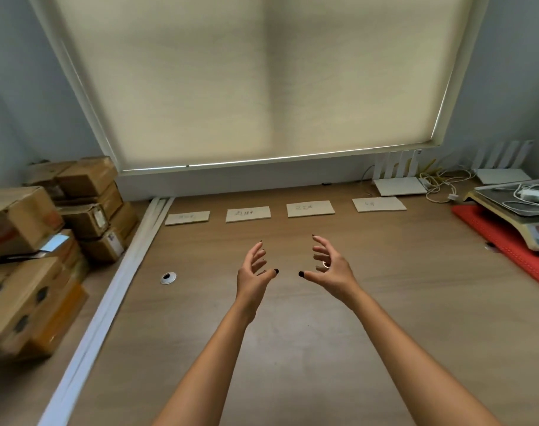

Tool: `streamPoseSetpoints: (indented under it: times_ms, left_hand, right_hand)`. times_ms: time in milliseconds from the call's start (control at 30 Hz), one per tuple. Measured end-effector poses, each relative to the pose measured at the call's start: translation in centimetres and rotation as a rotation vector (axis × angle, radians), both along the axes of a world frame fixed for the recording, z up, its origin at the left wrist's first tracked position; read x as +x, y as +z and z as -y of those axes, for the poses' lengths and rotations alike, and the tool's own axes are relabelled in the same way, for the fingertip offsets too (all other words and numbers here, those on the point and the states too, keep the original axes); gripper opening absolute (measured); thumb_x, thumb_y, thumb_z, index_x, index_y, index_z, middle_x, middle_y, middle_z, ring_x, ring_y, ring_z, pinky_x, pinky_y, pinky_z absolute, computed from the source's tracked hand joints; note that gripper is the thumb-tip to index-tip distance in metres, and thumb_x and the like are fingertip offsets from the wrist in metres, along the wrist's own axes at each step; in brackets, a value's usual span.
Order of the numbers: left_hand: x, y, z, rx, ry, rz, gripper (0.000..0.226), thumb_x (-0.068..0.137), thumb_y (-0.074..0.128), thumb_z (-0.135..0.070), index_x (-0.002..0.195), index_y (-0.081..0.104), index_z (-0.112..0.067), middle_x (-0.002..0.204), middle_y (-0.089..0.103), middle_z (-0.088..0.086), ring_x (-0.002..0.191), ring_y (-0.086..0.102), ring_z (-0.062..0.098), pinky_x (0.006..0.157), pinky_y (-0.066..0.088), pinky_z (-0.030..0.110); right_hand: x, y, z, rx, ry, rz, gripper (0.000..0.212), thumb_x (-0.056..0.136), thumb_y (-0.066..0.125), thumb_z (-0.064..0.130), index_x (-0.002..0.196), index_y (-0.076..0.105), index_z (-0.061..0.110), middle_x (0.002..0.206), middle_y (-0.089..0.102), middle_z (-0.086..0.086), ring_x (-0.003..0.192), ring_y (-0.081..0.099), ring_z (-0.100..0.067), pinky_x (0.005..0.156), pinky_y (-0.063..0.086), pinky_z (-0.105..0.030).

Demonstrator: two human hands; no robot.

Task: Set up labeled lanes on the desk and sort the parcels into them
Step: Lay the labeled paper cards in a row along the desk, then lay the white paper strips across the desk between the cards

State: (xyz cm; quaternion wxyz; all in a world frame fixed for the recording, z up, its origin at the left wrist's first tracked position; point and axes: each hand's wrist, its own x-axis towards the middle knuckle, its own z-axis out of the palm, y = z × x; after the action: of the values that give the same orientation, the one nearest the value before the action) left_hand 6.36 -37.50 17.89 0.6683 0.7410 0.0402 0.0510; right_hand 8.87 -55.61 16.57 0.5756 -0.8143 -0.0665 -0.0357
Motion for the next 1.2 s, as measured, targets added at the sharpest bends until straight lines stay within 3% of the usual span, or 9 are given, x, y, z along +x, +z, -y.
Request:
streamPoseSetpoints:
  times_ms: [200,433,633,833,1000,1200]
  left_hand:
    - [-3.0,0.7,-4.5,0.044,0.006,0.051,0.069,0.081,0.064,0.001,0.14,0.039,-0.025,0.135,0.05,0.001,0.122,0.049,0.017,0.103,0.043,0.035]
    - [-4.2,-0.1,-9.4,0.102,0.056,0.046,0.071,0.079,0.067,-0.002,0.138,0.04,-0.029,0.133,0.051,-0.002,0.119,0.05,0.012,0.098,0.043,0.027]
    - [-4.5,-1.2,-15.9,0.12,0.11,0.037,0.07,0.079,0.066,0.0,0.139,0.04,-0.025,0.13,0.052,-0.002,0.119,0.05,0.013,0.097,0.045,0.028]
    - [-3.5,-3.7,-24.9,0.094,0.116,-0.016,0.069,0.08,0.066,0.001,0.138,0.041,-0.027,0.13,0.051,-0.004,0.119,0.05,0.013,0.099,0.045,0.032]
    - [-2.6,-6.3,-34.6,0.101,0.1,-0.084,0.069,0.081,0.065,0.001,0.139,0.04,-0.026,0.128,0.05,-0.007,0.117,0.049,0.011,0.093,0.044,0.025]
    - [-3.5,-11.8,-44.6,0.247,0.151,-0.254,0.064,0.081,0.062,0.004,0.135,0.043,-0.026,0.131,0.051,-0.001,0.114,0.049,0.013,0.091,0.04,0.023]
  right_hand:
    - [-2.4,-0.4,-5.5,-0.003,0.086,0.029,0.085,0.068,0.083,0.02,0.139,0.037,0.028,0.126,0.051,-0.005,0.113,0.053,-0.017,0.088,0.047,-0.025]
    - [-2.7,-0.6,-10.7,0.001,0.177,0.028,0.086,0.068,0.083,0.019,0.14,0.036,0.025,0.12,0.049,0.001,0.114,0.05,-0.015,0.091,0.047,-0.026]
    - [-2.2,-1.5,-16.9,-0.017,0.217,-0.027,0.086,0.068,0.083,0.021,0.14,0.036,0.027,0.12,0.048,0.002,0.112,0.051,-0.016,0.088,0.046,-0.023]
    - [-1.6,-3.1,-27.0,-0.003,0.231,-0.085,0.082,0.068,0.082,0.019,0.137,0.039,0.03,0.121,0.05,0.0,0.11,0.053,-0.016,0.085,0.047,-0.022]
    - [-1.6,-5.3,-37.7,0.034,0.216,-0.164,0.075,0.069,0.081,0.018,0.132,0.043,0.031,0.119,0.053,-0.002,0.108,0.055,-0.016,0.082,0.05,-0.021]
    - [-2.8,-10.3,-47.9,0.02,0.223,-0.379,0.066,0.077,0.074,0.014,0.133,0.042,0.026,0.123,0.051,-0.003,0.104,0.055,-0.016,0.072,0.053,-0.018]
